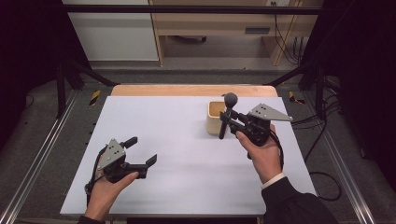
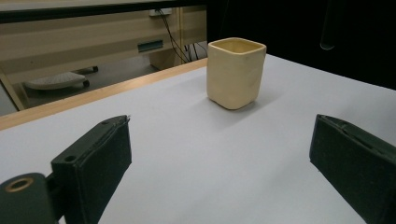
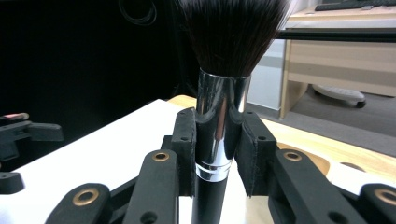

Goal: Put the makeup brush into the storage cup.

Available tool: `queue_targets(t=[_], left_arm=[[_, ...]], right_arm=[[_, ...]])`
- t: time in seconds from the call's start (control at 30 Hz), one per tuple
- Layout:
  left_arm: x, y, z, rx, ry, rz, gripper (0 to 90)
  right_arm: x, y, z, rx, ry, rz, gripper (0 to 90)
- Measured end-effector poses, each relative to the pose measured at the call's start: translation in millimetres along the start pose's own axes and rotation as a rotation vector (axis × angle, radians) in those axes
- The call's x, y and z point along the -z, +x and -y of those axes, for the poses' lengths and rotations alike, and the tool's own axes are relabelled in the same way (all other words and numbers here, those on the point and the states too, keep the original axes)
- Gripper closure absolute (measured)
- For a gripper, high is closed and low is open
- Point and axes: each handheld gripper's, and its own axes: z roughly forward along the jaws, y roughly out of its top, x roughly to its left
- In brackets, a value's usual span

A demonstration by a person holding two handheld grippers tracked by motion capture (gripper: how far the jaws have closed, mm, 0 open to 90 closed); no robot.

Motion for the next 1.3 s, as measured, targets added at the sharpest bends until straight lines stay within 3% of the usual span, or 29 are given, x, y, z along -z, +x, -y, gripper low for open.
queue_targets(t=[0.13,0.5,0.73,1.07,1.3], left_arm=[[1.4,6.6,4.1,0.016,-0.014,-0.014,4.9],[11.3,19.6,9.0,0.006,-0.064,-0.046,4.9],[12.9,25.2,13.9,-0.007,-0.107,-0.014,4.7],[18.9,31.7,27.7,0.013,-0.173,0.030,3.5],[16.5,31.9,36.0,-0.004,-0.139,0.025,3.4]], right_arm=[[-6.7,-3.3,-0.5,0.020,0.004,0.023,70.8],[-17.9,-7.1,-2.8,0.046,0.003,0.067,70.8],[-27.7,-7.6,-6.7,0.081,-0.005,0.088,70.8],[-34.2,-15.8,-10.2,0.074,-0.029,0.141,70.8],[-41.0,-20.8,-10.9,0.071,-0.032,0.176,70.8]])
